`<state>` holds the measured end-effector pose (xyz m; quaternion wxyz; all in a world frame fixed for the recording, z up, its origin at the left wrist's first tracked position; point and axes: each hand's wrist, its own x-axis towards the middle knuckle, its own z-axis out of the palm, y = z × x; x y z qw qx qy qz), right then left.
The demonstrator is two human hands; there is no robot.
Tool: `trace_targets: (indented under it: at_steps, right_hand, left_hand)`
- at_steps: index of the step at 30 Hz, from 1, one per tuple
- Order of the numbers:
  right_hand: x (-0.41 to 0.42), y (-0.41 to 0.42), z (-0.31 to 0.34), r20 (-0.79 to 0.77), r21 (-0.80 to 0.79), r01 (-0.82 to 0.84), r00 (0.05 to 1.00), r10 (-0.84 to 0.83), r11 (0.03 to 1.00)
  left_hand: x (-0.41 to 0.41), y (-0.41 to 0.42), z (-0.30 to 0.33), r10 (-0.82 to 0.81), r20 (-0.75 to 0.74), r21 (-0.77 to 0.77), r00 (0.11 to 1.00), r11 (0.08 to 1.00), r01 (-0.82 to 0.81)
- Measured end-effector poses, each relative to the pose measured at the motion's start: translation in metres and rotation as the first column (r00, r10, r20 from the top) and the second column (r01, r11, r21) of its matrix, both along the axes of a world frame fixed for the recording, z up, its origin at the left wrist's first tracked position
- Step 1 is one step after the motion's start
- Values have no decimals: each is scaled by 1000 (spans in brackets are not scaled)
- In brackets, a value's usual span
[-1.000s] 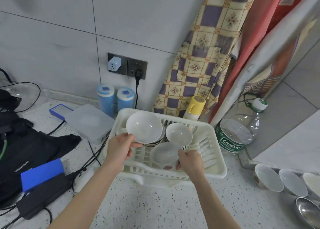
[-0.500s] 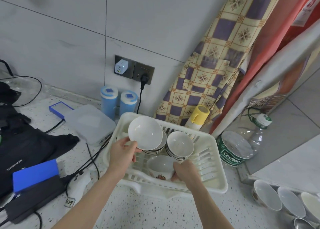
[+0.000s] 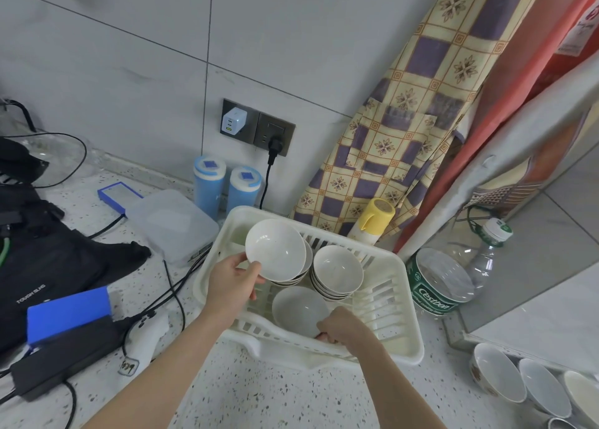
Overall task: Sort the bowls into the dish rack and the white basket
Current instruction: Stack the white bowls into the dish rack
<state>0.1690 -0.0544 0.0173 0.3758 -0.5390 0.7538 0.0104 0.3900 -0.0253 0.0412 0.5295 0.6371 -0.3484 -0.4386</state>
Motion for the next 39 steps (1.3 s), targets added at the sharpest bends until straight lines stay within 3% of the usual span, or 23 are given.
trace_targets:
  at_steps: [10,14,18,21,30,39]
  right_hand:
    - [-1,4,-7,-63,-80,-88,995,83,993]
    - [-5,7,-4,126,-110,-24,991,38,994]
    - [-12,7,5,177,-26,-113,977,116,993]
    - [-13,6,5,196,-19,-79,977,81,997]
    - [-9,4,-7,-10,-104,-208,978,209,973]
    - [-8,9,-12,-71,-165,-212,977,202,963]
  left_hand:
    - [2,-1,4,-77,-16,54,997,995,78]
    - [2,0,6,-115,-16,82,993,990,116]
    - [3,-1,7,-126,-21,96,992,987,127]
    - [3,-2,8,-130,-25,115,991,985,132]
    - [3,-3,6,-196,-1,138,981,971,195]
    - [3,-3,6,-271,5,181,962,947,266]
